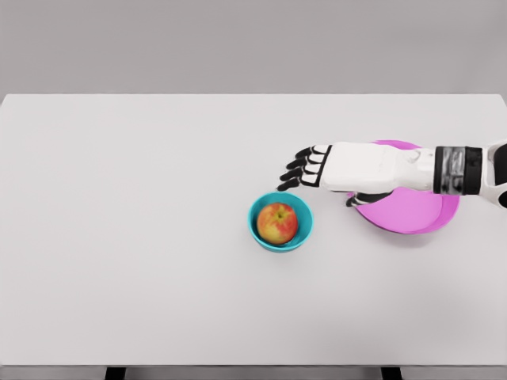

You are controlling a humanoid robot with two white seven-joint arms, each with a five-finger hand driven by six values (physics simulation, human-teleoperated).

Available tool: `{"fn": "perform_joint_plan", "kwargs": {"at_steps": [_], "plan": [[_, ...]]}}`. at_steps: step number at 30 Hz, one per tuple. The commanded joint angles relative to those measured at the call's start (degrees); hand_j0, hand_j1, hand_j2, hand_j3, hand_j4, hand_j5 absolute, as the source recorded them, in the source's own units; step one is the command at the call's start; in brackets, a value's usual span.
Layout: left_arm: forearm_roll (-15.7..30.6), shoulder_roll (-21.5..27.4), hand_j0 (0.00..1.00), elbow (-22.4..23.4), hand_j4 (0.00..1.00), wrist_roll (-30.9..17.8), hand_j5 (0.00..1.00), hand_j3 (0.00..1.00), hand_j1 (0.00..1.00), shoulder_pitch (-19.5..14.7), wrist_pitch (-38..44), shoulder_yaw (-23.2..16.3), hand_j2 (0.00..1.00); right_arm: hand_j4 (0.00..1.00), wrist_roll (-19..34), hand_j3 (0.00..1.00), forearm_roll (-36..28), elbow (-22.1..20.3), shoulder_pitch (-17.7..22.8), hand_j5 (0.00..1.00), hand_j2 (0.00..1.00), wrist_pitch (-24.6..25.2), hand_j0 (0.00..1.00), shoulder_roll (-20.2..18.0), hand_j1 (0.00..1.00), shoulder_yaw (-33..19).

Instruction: Put the apple from the pink plate into the blue bowl with your right arm

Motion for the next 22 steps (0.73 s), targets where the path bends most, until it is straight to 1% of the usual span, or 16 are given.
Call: {"fn": "perform_joint_plan", "kwargs": {"at_steps": [1,3,4,5,6,7,8,9,10,17,22], "plan": [[0.0,0.0,1.0,0.0,1.0,-0.01,1.0,1.0,1.0,0.0,0.0,-0.01,1.0,1.0,-0.04,1.0,-0.73,-0.54,1.14,1.0,1.0,0.22,1.0,-4.45,1.0,-9.38],[0.0,0.0,1.0,0.0,1.0,-0.01,1.0,1.0,1.0,0.0,0.0,-0.01,1.0,1.0,-0.04,1.0,-0.73,-0.27,5.18,1.0,1.0,0.22,1.0,-7.09,1.0,-14.66],[0.0,0.0,1.0,0.0,1.0,-0.01,1.0,1.0,1.0,0.0,0.0,-0.01,1.0,1.0,-0.04,1.0,-0.73,0.25,7.29,1.0,1.0,0.22,1.0,-7.88,1.0,-16.94],[0.0,0.0,1.0,0.0,1.0,-0.01,1.0,1.0,1.0,0.0,0.0,-0.01,1.0,1.0,-0.04,1.0,-0.65,1.83,8.53,1.0,1.0,0.22,1.0,-7.8,1.0,-18.18],[0.0,0.0,1.0,0.0,1.0,-0.01,1.0,1.0,1.0,0.0,0.0,0.08,1.0,1.0,-0.04,1.0,-0.64,3.15,8.88,1.0,1.0,0.22,1.0,-7.01,1.0,-18.79],[0.0,0.0,1.0,0.0,1.0,-0.01,1.0,1.0,1.0,0.0,0.0,0.08,1.0,1.0,-0.04,1.0,-0.64,4.12,9.84,1.0,1.0,0.22,1.0,-5.43,1.0,-20.02],[0.0,0.0,1.0,0.0,1.0,-0.01,1.0,1.0,1.0,0.0,0.0,-0.01,1.0,1.0,-0.04,1.0,-0.56,4.48,12.13,1.0,1.0,0.22,1.0,-2.09,1.0,-22.22],[0.0,0.0,1.0,0.0,1.0,-0.01,1.0,1.0,1.0,0.0,0.0,-0.01,1.0,1.0,-0.04,1.0,-0.47,4.3,13.62,1.0,1.0,0.22,1.0,-0.07,1.0,-23.71],[0.0,0.0,1.0,0.0,1.0,-0.01,1.0,1.0,1.0,0.0,0.0,-0.01,1.0,1.0,-0.04,1.0,-0.47,4.21,14.77,1.0,1.0,0.22,1.0,0.64,1.0,-24.77],[0.0,0.0,1.0,0.0,1.0,-0.01,1.0,1.0,1.0,0.0,0.0,-0.01,1.0,1.0,-0.04,1.0,-0.38,4.47,17.23,1.0,1.0,0.22,1.0,0.73,1.0,-24.86],[-0.09,0.0,1.0,0.0,1.0,0.43,1.0,1.0,1.0,0.0,0.0,-0.27,1.0,1.0,-0.04,1.0,0.23,5.62,17.58,1.0,1.0,0.22,1.0,0.82,1.0,-24.95]]}}
